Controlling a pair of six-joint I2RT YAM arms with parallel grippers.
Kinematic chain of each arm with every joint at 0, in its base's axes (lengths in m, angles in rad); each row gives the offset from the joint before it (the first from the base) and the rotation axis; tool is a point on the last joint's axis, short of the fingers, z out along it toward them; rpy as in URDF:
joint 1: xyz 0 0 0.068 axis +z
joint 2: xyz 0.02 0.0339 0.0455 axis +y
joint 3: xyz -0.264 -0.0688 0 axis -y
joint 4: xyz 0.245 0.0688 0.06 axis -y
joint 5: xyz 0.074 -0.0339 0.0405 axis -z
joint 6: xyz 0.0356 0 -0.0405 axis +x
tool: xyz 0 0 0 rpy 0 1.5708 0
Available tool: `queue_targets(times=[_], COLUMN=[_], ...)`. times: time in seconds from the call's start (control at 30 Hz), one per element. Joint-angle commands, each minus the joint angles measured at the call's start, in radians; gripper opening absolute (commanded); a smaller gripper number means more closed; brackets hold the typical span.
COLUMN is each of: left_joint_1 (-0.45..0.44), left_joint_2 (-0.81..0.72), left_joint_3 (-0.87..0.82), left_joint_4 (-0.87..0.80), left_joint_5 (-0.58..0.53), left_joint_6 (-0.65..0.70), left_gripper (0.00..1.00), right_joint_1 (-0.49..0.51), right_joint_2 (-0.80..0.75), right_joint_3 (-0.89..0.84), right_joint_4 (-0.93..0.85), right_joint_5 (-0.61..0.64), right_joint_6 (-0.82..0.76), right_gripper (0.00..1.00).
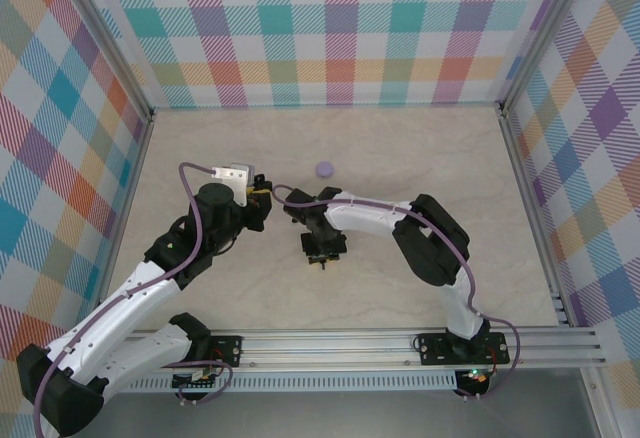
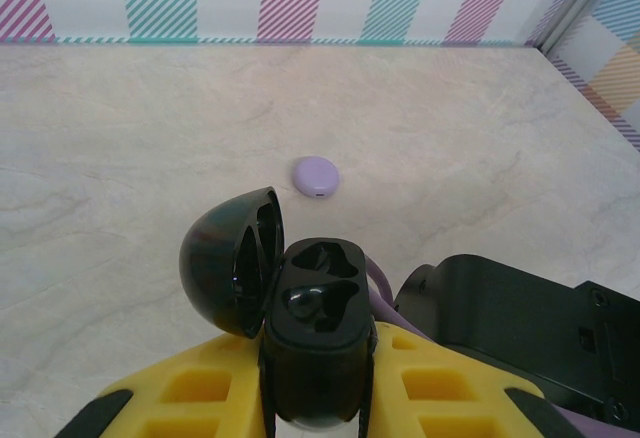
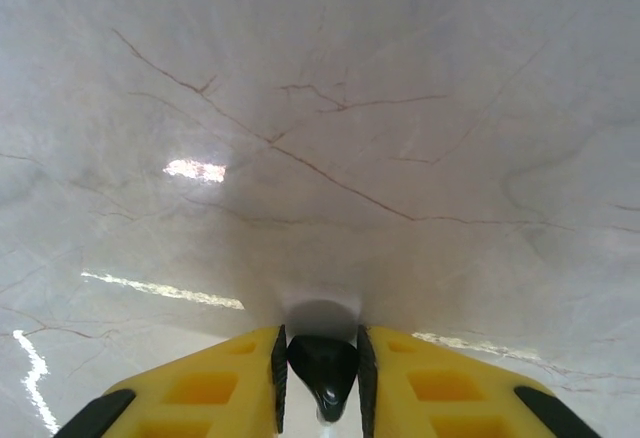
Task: Insert wireless bluetooth earbuds into charging case
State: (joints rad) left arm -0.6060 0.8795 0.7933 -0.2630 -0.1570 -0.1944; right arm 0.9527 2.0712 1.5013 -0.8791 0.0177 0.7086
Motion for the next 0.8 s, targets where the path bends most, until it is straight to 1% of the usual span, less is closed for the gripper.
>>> queue_targets(times=[0.0, 0.13, 0.37, 0.77], left_joint_1=[0.002, 0.002, 0.002, 0.002], left_joint_2=[-0.016, -0.019, -0.02, -0.028], left_joint_3=[-0.009, -0.009, -0.008, -0.014], left_joint_4=[-0.002, -0.004, -0.005, -0.006], left_joint_5=[0.017, 0.017, 0.015, 0.015], left_joint_6=[-0.003, -0.003, -0.004, -0.004], left_gripper=[0.24, 0.24, 0.24, 0.24], right_joint_1=[0.015, 0.018, 0.019, 0.02], right_joint_2=[0.02, 0.023, 0.031, 0.016], right_joint_3=[0.031, 0.031, 0.015, -0.01], right_joint_4=[-0.035, -0.034, -0.015, 0.061], right_joint_5=[0.027, 0.032, 0.043, 0.008], right_joint_6=[-0.037, -0.035, -0.003, 0.057], right_gripper=[0.3, 0.32, 0.31, 0.33])
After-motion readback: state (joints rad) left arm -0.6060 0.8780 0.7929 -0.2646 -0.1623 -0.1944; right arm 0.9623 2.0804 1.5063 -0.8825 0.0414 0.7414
